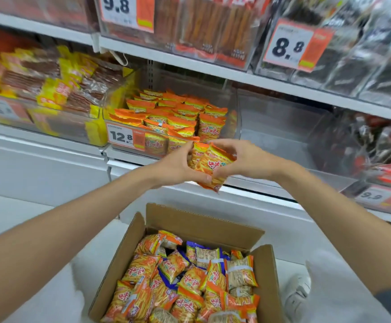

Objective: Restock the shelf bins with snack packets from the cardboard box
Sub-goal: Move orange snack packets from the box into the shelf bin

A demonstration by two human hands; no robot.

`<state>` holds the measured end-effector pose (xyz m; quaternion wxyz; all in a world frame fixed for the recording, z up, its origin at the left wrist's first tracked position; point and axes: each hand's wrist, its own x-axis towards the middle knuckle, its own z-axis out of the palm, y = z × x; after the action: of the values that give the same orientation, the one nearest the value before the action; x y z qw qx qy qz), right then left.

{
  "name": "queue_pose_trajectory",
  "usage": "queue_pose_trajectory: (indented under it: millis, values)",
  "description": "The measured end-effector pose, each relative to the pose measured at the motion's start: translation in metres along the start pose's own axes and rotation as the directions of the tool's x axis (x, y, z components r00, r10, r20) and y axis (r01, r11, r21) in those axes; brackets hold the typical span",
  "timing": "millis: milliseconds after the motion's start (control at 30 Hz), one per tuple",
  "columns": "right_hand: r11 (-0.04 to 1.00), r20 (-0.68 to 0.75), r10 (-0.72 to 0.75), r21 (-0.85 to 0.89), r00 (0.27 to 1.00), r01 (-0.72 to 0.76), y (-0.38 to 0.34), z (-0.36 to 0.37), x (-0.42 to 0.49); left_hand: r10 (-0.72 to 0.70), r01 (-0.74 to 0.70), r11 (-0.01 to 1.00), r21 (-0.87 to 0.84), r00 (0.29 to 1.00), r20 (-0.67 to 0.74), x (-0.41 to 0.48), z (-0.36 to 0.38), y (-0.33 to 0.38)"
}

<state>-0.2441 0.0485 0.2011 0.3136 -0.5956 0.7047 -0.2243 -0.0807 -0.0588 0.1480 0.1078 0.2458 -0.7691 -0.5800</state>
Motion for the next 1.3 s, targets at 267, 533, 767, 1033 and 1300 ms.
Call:
queue_pose_trajectory:
  millis: [267,533,767,1033,1300]
  values:
    - [0.987,-0.256,-0.073,-0.156,0.964,0.034,-0.014,-0.073,0.063,0.126,-0.124,0.989,0.081,0.992,-0.025,0.093,-0.06,0.054]
    - [0.813,-0.079,0.072,-0.573,0.994,-0.104,0.018,-0.08,0.142,0.007,-0.045,0.849,0.527,0.997,0.073,0.16,-0.088,0.038]
    - [0.478,-0.061,0.129,-0.871,0.99,-0.116,0.042,-0.052,0.167,0.323,-0.145,0.585,0.798,0.944,-0.065,0.19,-0.088,-0.004]
    - [0.459,-0.051,0.048,-0.886,0.998,-0.067,0.033,-0.051,0.155,0.207,-0.046,0.662,0.748,0.97,-0.124,0.192,-0.087,-0.012]
    - [0.454,-0.013,0.11,-0.889,0.994,-0.062,0.034,-0.049,0.159,0.263,-0.105,0.673,0.732,0.959,-0.104,0.19,-0.083,-0.013]
